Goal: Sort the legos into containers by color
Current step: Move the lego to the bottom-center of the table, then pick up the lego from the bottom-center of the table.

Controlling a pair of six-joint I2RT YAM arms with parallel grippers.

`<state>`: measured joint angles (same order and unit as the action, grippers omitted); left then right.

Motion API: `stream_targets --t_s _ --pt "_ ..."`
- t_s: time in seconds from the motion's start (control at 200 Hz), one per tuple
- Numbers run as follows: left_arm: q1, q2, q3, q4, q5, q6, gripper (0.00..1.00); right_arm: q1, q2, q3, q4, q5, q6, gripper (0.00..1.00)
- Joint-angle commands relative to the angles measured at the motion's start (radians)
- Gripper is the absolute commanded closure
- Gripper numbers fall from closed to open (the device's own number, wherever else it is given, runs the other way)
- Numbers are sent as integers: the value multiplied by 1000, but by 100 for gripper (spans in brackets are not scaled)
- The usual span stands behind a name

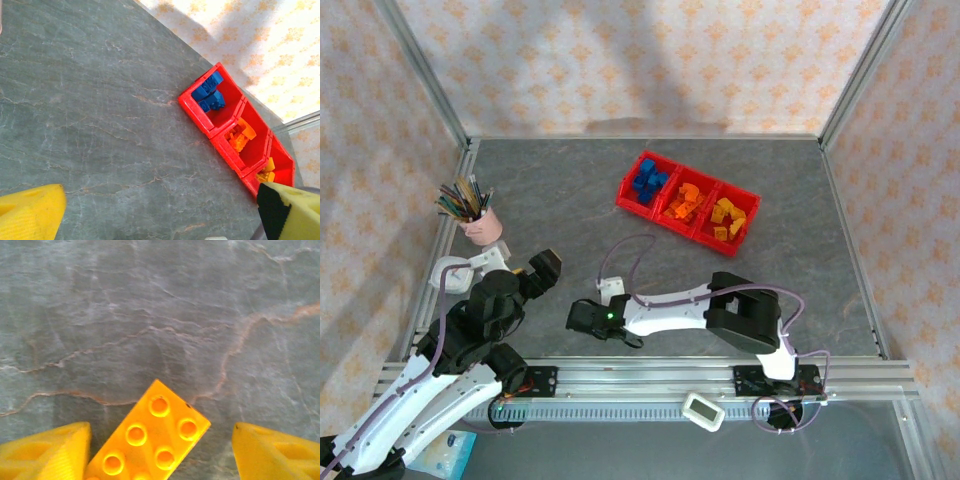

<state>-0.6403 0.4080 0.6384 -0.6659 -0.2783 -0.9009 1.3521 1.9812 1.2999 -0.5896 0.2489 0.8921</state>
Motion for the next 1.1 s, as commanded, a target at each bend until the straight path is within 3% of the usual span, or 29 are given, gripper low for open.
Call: stream_targets --t_s 0.0,0.28,0.611,0.821,1.091 --pt "7 11 4 -1 -18 -7 1 7 -57 -41 -90 8 37 21" --pt "7 25 6 3 -21 -5 1 24 -108 -138 -64 -48 67 29" --pt "7 29 5 19 -16 -4 1 10 -61 -122 28 -45 -18 55" --pt "7 29 1 35 5 -2 1 -2 -95 -145 34 -15 -59 65" --pt "7 98 11 126 60 34 1 -97 -299 -224 22 57 -79 66"
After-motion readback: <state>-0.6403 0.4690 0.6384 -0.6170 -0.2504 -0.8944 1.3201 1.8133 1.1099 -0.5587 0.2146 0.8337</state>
